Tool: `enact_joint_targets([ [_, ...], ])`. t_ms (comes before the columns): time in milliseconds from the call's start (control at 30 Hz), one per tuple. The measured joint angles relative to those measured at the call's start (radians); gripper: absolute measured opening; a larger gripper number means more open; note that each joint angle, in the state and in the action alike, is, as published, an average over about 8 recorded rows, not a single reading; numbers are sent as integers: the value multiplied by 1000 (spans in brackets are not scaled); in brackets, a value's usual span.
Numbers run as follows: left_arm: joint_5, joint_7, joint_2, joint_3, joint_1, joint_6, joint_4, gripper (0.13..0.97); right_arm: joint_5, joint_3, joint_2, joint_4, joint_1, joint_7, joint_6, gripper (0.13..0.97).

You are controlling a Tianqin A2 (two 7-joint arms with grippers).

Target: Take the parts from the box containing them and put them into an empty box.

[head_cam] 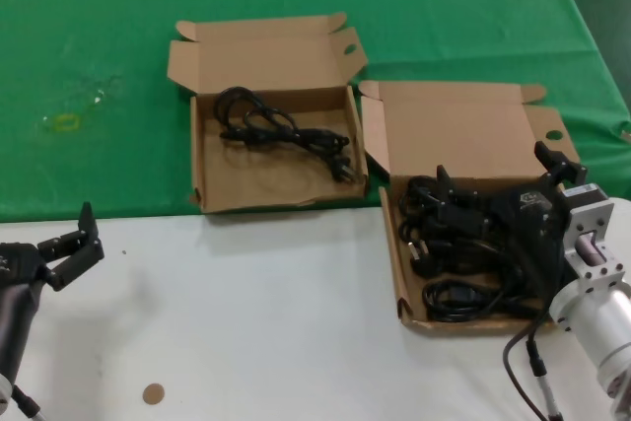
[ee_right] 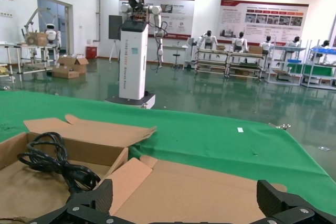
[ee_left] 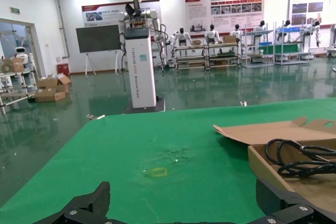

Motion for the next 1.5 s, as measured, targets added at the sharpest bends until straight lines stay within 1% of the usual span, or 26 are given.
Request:
enact_joint_targets([
  [1500,0,0,0,0,0,0,0,966,0,0,0,0,0,0,0,966],
])
